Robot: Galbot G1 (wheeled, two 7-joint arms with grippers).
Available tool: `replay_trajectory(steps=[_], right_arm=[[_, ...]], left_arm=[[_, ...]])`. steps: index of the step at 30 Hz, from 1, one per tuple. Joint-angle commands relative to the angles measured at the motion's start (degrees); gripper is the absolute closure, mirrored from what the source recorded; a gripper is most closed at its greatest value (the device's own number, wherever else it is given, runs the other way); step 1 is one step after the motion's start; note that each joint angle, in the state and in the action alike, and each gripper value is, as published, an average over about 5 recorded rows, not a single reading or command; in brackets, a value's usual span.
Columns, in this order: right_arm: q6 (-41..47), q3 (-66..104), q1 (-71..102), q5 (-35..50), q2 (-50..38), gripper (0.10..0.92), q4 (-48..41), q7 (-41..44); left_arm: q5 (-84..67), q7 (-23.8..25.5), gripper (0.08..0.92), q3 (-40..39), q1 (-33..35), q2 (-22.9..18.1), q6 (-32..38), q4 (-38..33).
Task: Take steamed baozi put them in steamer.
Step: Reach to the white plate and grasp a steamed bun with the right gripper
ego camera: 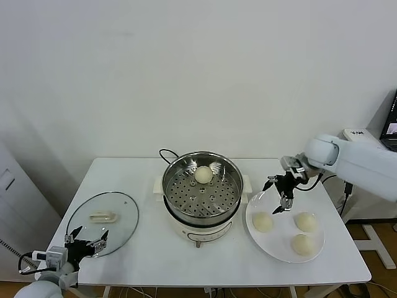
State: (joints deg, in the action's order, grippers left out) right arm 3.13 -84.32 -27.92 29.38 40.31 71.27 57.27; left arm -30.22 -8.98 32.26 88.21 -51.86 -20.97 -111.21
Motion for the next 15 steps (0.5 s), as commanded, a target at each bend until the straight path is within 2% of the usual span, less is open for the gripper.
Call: replay_trajectory(steps=[1, 15], right_arm=[[2.6, 4.2, 9.3, -2.0, 0.4, 0.203, -1.8, -1.8], [2.7, 8.9, 16.8, -5.1, 3.6, 0.203, -5.8, -3.6]], left_arm=[[0.0, 0.0, 0.177, -0.1, -0.1, 0.0, -0.1, 0.2], [0.0, 0.0, 0.177, -0.1, -0.2, 0.0, -0.1, 0.3]])
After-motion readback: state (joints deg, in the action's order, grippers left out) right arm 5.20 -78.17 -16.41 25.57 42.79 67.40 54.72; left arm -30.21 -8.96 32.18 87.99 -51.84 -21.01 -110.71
